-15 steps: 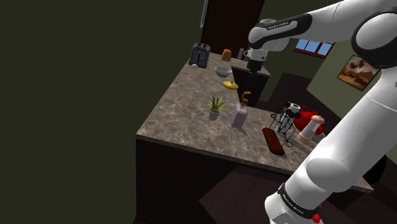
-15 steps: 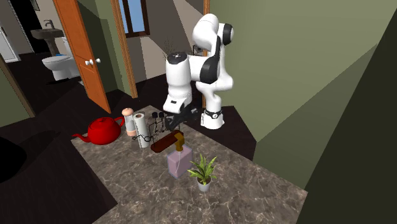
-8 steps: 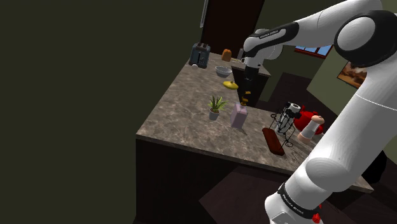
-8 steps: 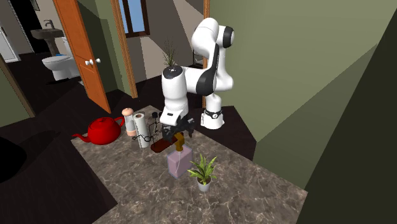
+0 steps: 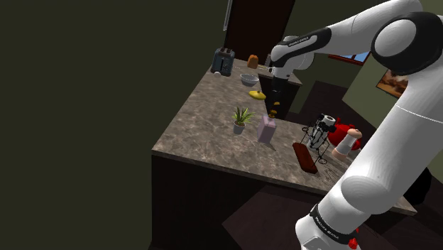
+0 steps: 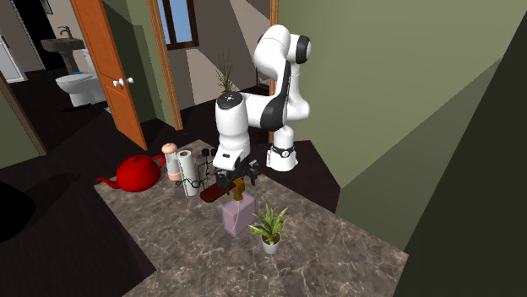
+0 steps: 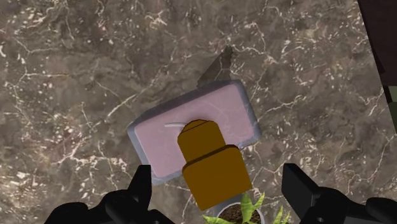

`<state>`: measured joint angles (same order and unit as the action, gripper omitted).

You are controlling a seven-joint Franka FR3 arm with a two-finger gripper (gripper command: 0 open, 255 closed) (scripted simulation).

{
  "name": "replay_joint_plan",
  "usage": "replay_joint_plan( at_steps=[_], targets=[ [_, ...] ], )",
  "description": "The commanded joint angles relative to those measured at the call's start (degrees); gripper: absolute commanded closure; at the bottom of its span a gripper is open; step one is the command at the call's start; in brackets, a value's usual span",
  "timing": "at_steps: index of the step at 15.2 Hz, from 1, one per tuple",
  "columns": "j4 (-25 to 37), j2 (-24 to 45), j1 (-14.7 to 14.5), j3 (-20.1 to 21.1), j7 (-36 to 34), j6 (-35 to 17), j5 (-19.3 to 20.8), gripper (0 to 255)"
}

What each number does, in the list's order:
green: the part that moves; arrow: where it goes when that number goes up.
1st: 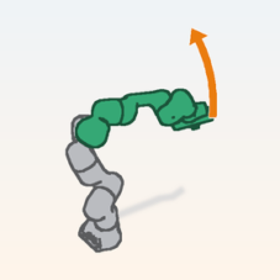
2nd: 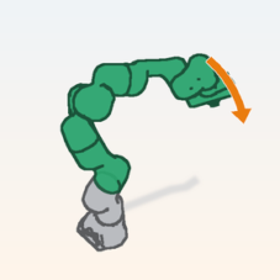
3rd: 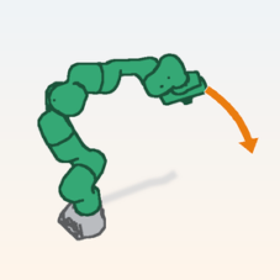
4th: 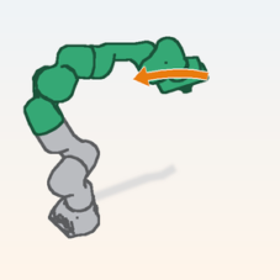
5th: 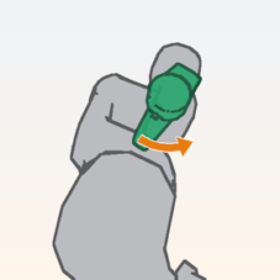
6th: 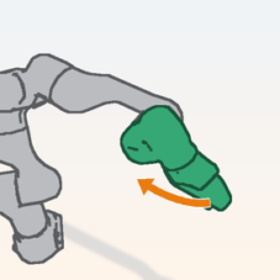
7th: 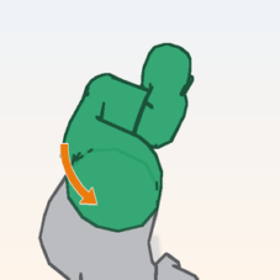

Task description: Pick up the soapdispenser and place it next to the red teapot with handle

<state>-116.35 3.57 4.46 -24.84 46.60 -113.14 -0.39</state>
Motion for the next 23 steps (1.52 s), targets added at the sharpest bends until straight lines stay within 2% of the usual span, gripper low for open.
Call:
replay_joint_plan(
  at_steps=[1, 2, 11, 23],
  targets=[
    [-0.01, 0.01, 0.00, 0.00, 0.00, -0.02, 0.00, 0],
    [-0.01, 0.01, 0.00, 0.00, 0.00, -0.02, 0.00, 255],
    [-0.01, 0.01, 0.00, 0.00, 0.00, -0.02, 0.00, 255],
    [6.36, -2.76, -0.23, 0.09, -0.76, 8.87, 1.17, 255]
  ],
)
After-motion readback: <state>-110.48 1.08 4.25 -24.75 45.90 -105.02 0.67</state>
